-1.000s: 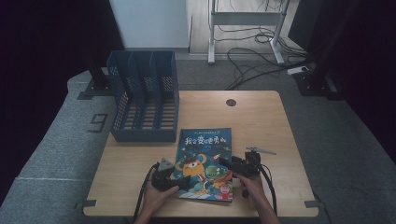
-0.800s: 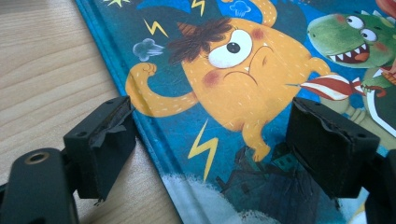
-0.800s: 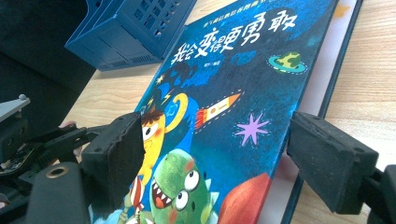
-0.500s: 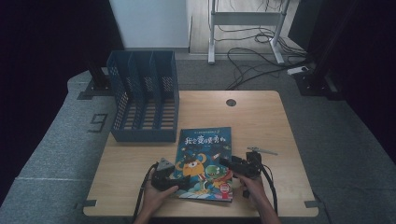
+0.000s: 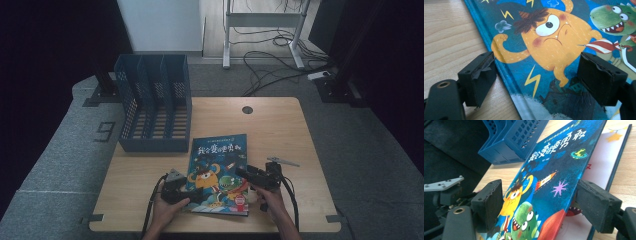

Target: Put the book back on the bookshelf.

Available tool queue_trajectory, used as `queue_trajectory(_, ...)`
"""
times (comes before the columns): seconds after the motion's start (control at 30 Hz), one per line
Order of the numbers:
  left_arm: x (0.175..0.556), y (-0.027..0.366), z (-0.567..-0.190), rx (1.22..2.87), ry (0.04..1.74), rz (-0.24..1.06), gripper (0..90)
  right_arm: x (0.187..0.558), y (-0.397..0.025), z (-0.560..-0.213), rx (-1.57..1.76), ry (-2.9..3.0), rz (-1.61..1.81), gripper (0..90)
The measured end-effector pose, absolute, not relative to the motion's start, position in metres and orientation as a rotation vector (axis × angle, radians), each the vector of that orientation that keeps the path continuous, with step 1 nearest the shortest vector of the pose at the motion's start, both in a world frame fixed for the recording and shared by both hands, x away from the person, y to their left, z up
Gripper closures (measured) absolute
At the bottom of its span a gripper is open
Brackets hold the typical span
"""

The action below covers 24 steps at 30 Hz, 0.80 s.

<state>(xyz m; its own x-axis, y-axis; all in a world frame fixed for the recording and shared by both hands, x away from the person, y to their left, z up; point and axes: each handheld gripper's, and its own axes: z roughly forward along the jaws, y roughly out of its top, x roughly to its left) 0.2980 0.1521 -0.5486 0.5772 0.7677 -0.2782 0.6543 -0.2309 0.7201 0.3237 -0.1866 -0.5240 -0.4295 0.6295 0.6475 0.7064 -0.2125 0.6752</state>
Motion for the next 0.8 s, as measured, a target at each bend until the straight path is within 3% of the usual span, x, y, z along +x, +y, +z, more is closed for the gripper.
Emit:
queue_trajectory(0.5, 0.298, 0.152, -0.548, 1.960, 1.145, 0.179, 15.1, 0.328, -0.192, -0.532, -1.618, -1.832, -1.715, 24.6)
queue_trajectory(0.53, 0.298, 0.153, -0.549, 1.950, 1.147, 0.168, 15.1, 0.328, -0.192, -0.533, -1.593, -1.829, -1.703, 29.3)
queue_trajectory(0.67, 0.298, 0.153, -0.549, 1.954, 1.143, 0.169, 15.4, 0.326, -0.163, -0.536, -1.563, -2.024, -1.635, 28.0)
queue_trajectory(0.8, 0.298, 0.151, -0.548, 1.977, 1.135, 0.191, 15.6, 0.329, -0.161, -0.539, -1.619, -2.146, -1.630, 30.5)
